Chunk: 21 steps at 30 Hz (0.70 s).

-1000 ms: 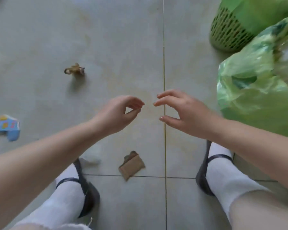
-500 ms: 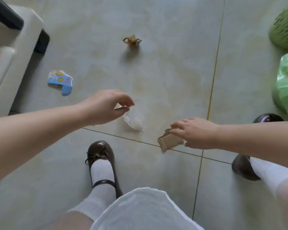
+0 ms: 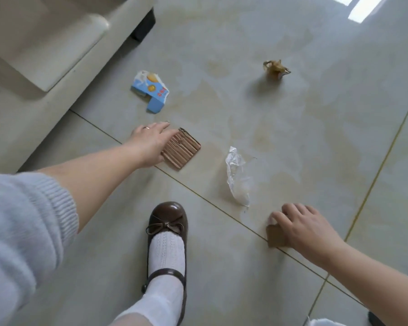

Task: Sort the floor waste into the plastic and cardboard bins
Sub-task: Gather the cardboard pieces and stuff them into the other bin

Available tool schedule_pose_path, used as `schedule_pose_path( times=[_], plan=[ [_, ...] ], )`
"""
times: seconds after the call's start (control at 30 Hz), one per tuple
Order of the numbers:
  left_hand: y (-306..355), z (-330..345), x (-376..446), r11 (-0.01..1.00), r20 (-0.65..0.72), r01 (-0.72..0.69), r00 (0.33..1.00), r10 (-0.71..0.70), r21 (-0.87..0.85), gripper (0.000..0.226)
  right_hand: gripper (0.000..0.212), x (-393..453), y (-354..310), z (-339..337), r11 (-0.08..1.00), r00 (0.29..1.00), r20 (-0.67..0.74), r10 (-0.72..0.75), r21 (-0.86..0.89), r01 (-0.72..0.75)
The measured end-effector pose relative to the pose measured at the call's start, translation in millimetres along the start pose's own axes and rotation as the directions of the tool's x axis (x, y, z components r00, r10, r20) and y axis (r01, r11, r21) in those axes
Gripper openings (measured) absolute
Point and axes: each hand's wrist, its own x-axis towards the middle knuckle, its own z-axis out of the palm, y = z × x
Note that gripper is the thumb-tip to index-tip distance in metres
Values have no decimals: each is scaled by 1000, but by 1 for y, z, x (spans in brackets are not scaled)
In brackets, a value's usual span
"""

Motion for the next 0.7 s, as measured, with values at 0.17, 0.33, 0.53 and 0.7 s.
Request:
schedule_pose_path(
  times=[0.17, 0.33, 0.53, 0.7],
  plan=[
    [3, -1, 21, 980, 49, -109, 994, 102, 169, 88, 43, 14, 1, -1, 999, 999, 31, -33, -26, 34],
    [12, 3, 34, 924, 56, -220, 975, 213, 312, 88, 30, 18, 4, 1, 1000, 995, 99, 10, -7, -10],
    [16, -7, 43, 900, 39, -228, 972, 231, 371, 66, 23, 23, 4, 0, 998, 987, 155, 53, 11, -55],
    [10, -7, 40, 944, 38, -232, 972, 230, 234, 56, 29, 28, 2, -15, 840, 954, 192, 228, 457, -293]
  ],
)
